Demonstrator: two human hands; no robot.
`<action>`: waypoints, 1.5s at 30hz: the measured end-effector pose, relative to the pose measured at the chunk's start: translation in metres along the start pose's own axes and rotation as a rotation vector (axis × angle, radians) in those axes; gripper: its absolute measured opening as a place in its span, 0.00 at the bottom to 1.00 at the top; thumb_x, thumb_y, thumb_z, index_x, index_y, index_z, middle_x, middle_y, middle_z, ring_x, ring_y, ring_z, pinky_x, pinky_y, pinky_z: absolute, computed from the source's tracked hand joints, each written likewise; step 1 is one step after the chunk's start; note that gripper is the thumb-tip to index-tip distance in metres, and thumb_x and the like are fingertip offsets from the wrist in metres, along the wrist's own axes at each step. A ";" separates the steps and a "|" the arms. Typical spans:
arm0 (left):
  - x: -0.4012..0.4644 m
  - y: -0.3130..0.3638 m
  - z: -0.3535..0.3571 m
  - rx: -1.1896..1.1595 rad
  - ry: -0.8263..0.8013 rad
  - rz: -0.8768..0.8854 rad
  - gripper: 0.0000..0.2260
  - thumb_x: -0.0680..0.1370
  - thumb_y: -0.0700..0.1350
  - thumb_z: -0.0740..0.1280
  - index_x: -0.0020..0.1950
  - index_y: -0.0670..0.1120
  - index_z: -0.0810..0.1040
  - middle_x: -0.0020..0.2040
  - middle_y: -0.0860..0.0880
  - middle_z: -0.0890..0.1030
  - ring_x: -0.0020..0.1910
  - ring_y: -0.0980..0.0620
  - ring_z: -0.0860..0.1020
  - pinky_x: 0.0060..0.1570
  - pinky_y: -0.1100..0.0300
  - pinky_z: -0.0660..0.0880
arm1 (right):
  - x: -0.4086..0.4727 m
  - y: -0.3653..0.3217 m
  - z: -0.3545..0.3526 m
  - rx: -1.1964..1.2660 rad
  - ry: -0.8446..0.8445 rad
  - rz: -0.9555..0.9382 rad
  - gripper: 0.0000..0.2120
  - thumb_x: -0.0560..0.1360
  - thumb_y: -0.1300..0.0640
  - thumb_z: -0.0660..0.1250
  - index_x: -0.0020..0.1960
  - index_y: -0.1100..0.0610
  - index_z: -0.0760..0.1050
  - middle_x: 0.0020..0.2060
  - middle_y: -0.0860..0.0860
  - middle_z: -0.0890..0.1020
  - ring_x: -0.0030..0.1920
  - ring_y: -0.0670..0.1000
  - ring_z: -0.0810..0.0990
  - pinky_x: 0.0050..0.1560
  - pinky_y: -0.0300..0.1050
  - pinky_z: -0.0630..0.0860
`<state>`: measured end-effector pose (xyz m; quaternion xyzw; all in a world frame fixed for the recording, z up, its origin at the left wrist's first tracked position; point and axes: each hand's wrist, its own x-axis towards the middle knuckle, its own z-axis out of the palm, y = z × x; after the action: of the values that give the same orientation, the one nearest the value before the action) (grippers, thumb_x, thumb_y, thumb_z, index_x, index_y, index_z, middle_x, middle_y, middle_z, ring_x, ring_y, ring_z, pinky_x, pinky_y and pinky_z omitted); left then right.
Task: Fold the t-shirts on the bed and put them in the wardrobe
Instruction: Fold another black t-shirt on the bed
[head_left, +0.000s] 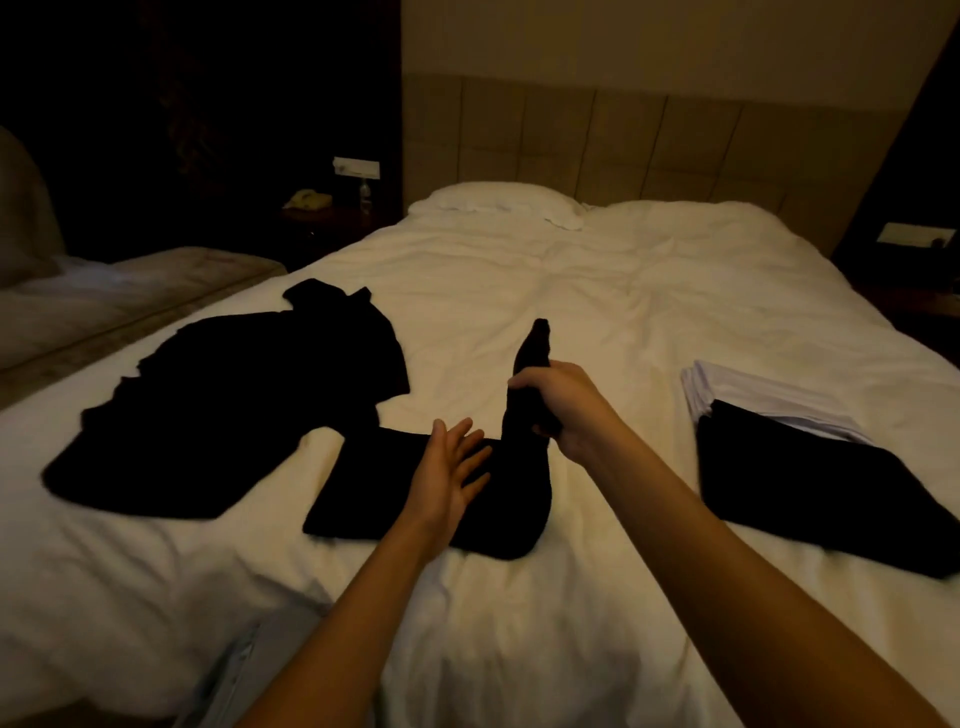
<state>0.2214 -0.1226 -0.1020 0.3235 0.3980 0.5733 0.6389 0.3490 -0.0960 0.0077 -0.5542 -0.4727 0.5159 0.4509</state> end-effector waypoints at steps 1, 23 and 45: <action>-0.002 0.006 -0.011 0.002 0.006 0.009 0.26 0.84 0.59 0.48 0.77 0.46 0.64 0.73 0.44 0.69 0.70 0.45 0.71 0.71 0.47 0.66 | 0.003 0.000 0.013 -0.032 -0.012 0.015 0.11 0.74 0.61 0.68 0.55 0.61 0.74 0.43 0.56 0.78 0.42 0.55 0.78 0.29 0.41 0.71; -0.018 0.044 -0.121 -0.214 0.045 -0.167 0.23 0.82 0.60 0.55 0.66 0.45 0.77 0.60 0.43 0.82 0.61 0.43 0.79 0.66 0.45 0.72 | 0.013 0.059 0.132 -0.431 -0.315 0.009 0.08 0.77 0.54 0.69 0.55 0.54 0.79 0.39 0.51 0.81 0.35 0.47 0.77 0.33 0.38 0.74; -0.012 0.038 -0.132 0.768 0.450 0.153 0.14 0.77 0.45 0.70 0.62 0.42 0.79 0.54 0.44 0.81 0.54 0.43 0.80 0.56 0.47 0.78 | 0.010 0.138 0.057 -1.352 -0.220 -0.460 0.32 0.80 0.34 0.38 0.79 0.45 0.56 0.79 0.46 0.57 0.79 0.50 0.50 0.77 0.50 0.44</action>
<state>0.0875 -0.1355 -0.1298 0.4331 0.6857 0.4858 0.3260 0.3008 -0.1059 -0.1339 -0.5433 -0.8358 0.0556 0.0565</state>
